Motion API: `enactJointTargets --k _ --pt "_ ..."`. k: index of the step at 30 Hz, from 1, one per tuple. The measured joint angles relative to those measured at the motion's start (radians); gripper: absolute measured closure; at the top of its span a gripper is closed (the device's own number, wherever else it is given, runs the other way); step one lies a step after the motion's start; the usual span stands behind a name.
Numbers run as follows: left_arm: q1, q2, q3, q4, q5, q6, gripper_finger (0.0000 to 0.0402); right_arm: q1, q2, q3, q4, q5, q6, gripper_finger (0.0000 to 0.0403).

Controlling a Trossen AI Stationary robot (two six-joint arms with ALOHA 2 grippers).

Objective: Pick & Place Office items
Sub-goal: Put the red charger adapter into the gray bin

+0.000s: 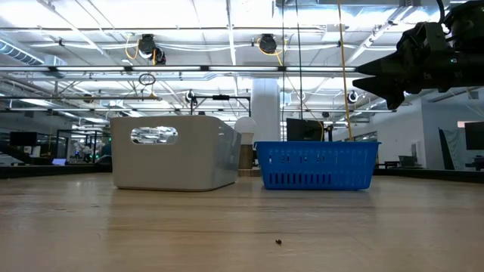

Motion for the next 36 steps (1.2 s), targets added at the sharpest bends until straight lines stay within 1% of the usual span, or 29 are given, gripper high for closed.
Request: enactJointTargets --k 3,6,12,28,34,36 --pt "-0.001 0.0 -0.017 0.013 0.02 -0.012 0.0002 0.0 0.0 0.0 0.0 0.0 0.0 0.0206" --pt "-0.001 0.0 -0.055 0.067 0.05 -0.019 0.0002 0.0 0.0 0.0 0.0 0.0 0.0 0.0206" --pt "-0.003 0.0 -0.108 0.168 0.064 -0.022 0.0002 0.0 0.0 0.0 0.0 0.0 0.0 0.0206" --pt "-0.003 0.0 -0.159 0.189 0.053 -0.007 0.0002 0.0 0.0 0.0 0.0 0.0 0.0 0.0206" --pt "-0.002 0.0 -0.202 0.278 0.069 -0.01 0.0002 0.0 0.0 0.0 0.0 0.0 0.0 0.0206" --pt "-0.002 0.0 -0.205 0.285 0.077 -0.011 0.0002 0.0 0.0 0.0 0.0 0.0 0.0 0.0206"
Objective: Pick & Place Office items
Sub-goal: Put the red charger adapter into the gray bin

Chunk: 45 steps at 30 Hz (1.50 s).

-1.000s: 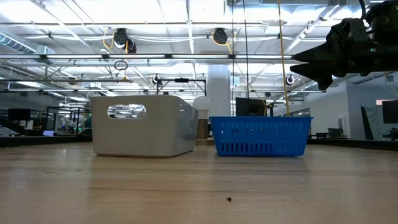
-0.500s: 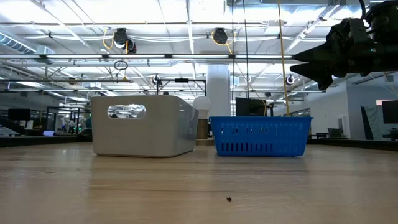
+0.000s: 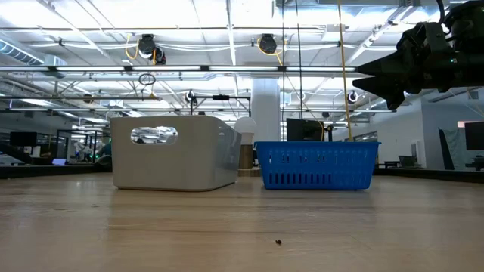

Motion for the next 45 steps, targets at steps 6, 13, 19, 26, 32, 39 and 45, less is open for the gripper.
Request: enactJointTargets --k 6,13,19,26,32,39,45 --pt "0.0 0.0 0.0 0.004 -0.011 0.017 0.0002 0.0 0.0 0.0 0.0 0.0 0.0 0.0206" --pt "0.0 0.0 0.0 0.006 -0.017 0.043 0.0002 0.0 0.0 0.0 0.0 0.0 0.0 0.0206" --pt "0.0 0.0 0.0 0.006 -0.02 0.048 0.0002 0.0 0.0 0.0 0.0 0.0 0.0 0.0206" --pt "0.0 0.0 0.0 0.006 -0.024 0.057 0.0002 0.0 0.0 0.0 0.0 0.0 0.0 0.0206" --pt "0.0 0.0 0.0 0.006 -0.025 0.065 0.0002 0.0 0.0 0.0 0.0 0.0 0.0 0.0206" --pt "0.0 0.0 0.0 0.006 -0.025 0.07 0.0033 0.0 0.0 0.0 0.0 0.0 0.0 0.0206" --pt "0.0 0.0 0.002 0.007 -0.025 0.07 0.0067 0.0 0.0 0.0 0.0 0.0 0.0 0.0206"
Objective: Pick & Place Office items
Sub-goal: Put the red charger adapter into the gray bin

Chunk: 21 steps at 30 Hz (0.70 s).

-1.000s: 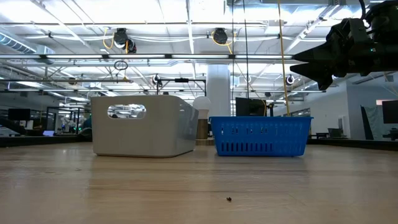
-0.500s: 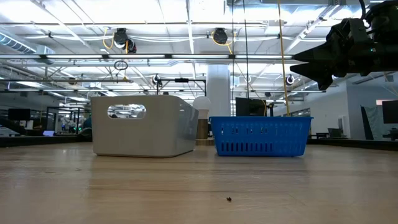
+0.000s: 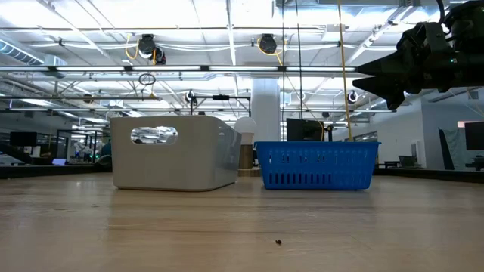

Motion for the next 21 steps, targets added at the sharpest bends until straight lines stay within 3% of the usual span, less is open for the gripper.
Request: enactJointTargets --k 8,13,21 --pt "0.0 0.0 -0.001 -0.003 -0.001 0.0 0.0038 0.0 0.0 0.0 0.0 0.0 0.0 0.0206" --pt "0.0 0.0 0.0 0.0 -0.009 -0.003 0.0068 0.0 0.0 0.0 0.0 0.0 0.0 0.0206" --pt "0.0 0.0 0.0 0.0 0.001 -0.001 0.0069 0.0 0.0 0.0 0.0 0.0 0.0 0.0206"
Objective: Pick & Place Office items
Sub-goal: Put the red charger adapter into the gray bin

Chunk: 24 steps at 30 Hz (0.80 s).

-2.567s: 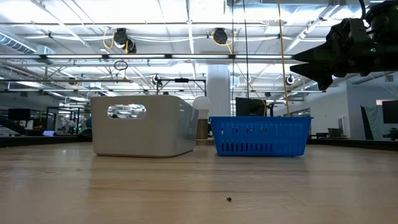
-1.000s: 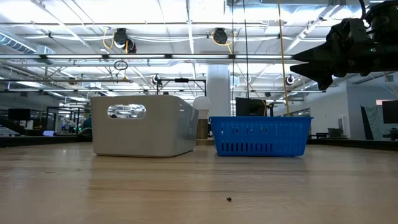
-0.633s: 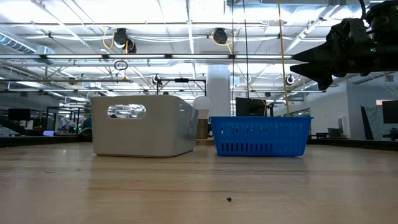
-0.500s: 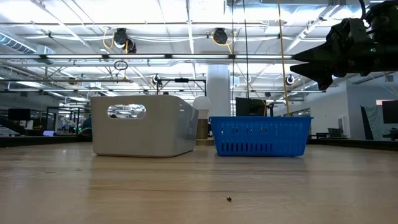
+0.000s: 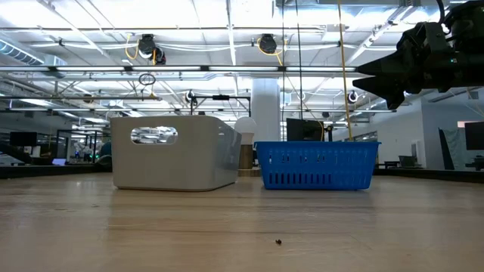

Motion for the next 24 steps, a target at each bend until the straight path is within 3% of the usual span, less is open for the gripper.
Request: enactJointTargets --k 11,24 --pt "0.016 -0.054 -0.001 -0.005 -0.017 -0.004 0.0069 0.0 0.0 0.0 0.0 0.0 0.0 0.0206" --pt "0.129 -0.285 -0.001 -0.003 -0.142 -0.005 0.0069 0.0 0.0 0.0 0.0 0.0 0.0 0.0206"
